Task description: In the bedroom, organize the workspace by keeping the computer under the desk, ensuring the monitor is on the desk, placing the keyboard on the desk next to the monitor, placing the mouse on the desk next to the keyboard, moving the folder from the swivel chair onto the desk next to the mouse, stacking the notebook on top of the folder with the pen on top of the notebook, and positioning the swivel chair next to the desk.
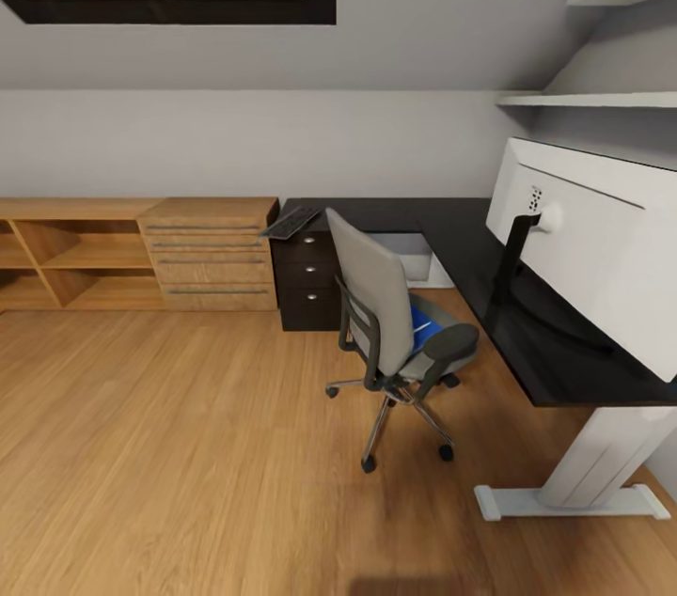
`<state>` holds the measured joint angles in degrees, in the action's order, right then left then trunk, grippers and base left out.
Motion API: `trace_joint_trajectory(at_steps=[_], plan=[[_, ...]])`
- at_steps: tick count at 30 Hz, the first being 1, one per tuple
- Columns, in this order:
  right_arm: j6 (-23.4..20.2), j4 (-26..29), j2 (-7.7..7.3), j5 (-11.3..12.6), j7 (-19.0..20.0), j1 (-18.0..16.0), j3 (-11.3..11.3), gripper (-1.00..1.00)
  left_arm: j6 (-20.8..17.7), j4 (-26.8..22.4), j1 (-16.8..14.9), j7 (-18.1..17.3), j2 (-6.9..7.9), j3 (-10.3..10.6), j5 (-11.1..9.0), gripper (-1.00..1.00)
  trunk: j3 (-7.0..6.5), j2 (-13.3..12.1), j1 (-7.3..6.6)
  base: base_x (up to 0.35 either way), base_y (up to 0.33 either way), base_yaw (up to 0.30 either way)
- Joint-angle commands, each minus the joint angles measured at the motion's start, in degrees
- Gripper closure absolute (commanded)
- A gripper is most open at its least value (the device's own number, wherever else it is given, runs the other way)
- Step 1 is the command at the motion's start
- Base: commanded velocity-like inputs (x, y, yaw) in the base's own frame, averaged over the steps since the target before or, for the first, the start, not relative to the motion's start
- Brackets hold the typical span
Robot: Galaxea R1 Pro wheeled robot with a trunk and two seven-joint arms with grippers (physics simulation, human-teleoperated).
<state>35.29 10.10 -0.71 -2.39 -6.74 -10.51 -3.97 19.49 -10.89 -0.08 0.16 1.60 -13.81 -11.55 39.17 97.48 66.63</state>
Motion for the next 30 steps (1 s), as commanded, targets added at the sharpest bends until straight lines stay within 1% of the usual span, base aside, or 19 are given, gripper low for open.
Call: trace_joint_trajectory(at_steps=[1, 4, 8, 9, 12, 13, 14, 15, 17, 20, 21, 27, 30], plan=[[-0.17, -0.18, -0.04, -0.05, -0.61, -0.03, -0.27, -1.0, 0.1, -0.07, -0.01, 0.02, -0.06, 0.34, -0.58, -1.0, 0.23, 0.44, 0.22, 0.0, 0.0, 0.0], [-0.73, -1.05, -0.07, 0.74, -0.59, -0.03, 0.09, -1.0, 0.06, -0.14, -0.01, -0.03, -0.17, 0.35, -0.55, -1.0, 0.77, 1.64, 0.88, 0.0, 0.0, 0.0], [-0.69, -1.44, -0.04, 1.07, -0.52, -0.03, 0.16, -1.0, 0.04, -1.42, -0.01, -0.06, -0.63, 0.4, -0.51, -1.0, 1.49, 3.24, 1.76, 0.0, 0.0, 0.0], [-0.64, -1.49, -0.02, 1.09, -0.51, -0.03, 0.13, -1.0, 0.02, -2.14, -0.01, -0.05, -0.74, 0.41, -0.51, -1.0, 1.67, 3.64, 1.98, 0.0, 0.0, 0.0], [-0.42, -1.65, 0.04, 1.13, -0.53, -0.03, 0.07, -1.0, -0.72, -7.06, -0.01, -0.01, -1.21, 0.44, -0.44, -1.0, 2.21, 4.85, 2.64, 0.0, 0.0, 0.0], [-0.36, -1.62, -0.05, 1.21, -0.55, -0.03, 0.21, -1.0, -7.12, -13.18, -0.01, 0.0, -2.13, 0.56, 0.07, -1.0, 2.39, 5.25, 2.86, 0.0, 0.0, 0.0], [-0.37, -1.6, -0.06, 1.22, -0.55, -0.03, 0.25, -1.0, -10.17, -15.74, -0.01, 0.01, -2.73, 0.61, 0.79, -1.0, 2.56, 5.65, 3.08, 0.0, 0.0, 0.0], [-0.36, -1.56, -0.06, 1.23, -0.57, -0.03, 0.26, -1.0, -11.94, -17.16, -0.01, 0.03, -3.02, 0.63, 1.4, -1.0, 2.74, 6.05, 3.3, 0.0, 0.0, 0.0], [-0.29, -1.36, -0.07, 1.24, -0.61, -0.03, 0.31, -1.0, -17.02, -21.17, -0.01, 0.07, -3.68, 0.68, 3.15, -1.0, 3.1, 6.85, 3.74, 0.0, 0.0, 0.0], [-0.26, -1.2, -0.08, 1.28, -0.63, -0.03, 0.34, -1.0, -19.21, -22.97, -0.01, 0.09, -3.95, 0.7, 3.86, -1.0, 3.64, 8.06, 4.39, 0.0, 0.0, 0.0], [0.78, -1.0, -0.13, 1.32, -0.64, -0.03, 0.4, -1.0, -21.12, -24.58, -0.01, 0.14, -4.19, 0.71, 4.54, -1.0, 3.82, 8.46, 4.61, 0.0, 0.0, 0.0], [2.12, -1.08, -0.24, 1.33, -0.64, -0.03, 0.44, -1.0, -21.35, -24.28, -0.01, 0.21, -4.28, 0.5, 4.68, -1.0, 4.9, 10.86, 5.93, 0.0, 0.0, 0.0], [2.24, -1.12, -0.26, 1.33, -0.64, -0.03, 0.45, -1.0, -21.2, -22.98, -0.01, 0.12, -4.26, 0.47, 4.77, -1.0, 5.44, 12.07, 6.59, 0.0, 0.0, 0.0]])
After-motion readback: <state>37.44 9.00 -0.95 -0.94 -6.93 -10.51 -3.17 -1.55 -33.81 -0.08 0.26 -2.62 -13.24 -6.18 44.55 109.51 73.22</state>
